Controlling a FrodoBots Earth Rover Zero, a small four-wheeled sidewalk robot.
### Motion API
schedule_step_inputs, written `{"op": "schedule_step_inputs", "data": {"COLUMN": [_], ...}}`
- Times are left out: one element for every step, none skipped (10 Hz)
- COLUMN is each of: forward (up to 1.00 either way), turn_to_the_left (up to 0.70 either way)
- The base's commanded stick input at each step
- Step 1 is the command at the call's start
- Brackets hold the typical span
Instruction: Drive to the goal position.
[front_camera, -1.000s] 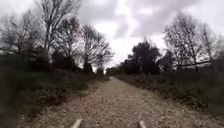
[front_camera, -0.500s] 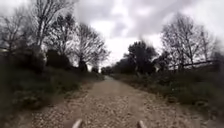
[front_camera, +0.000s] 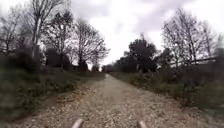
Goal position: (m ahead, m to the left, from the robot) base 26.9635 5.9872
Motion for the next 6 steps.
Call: {"op": "schedule_step_inputs", "data": {"forward": [0.7, 0.7, 0.7, 0.7, 0.7, 0.7], "turn_to_the_left": [0.0, 0.0, 0.0, 0.0, 0.0, 0.0]}}
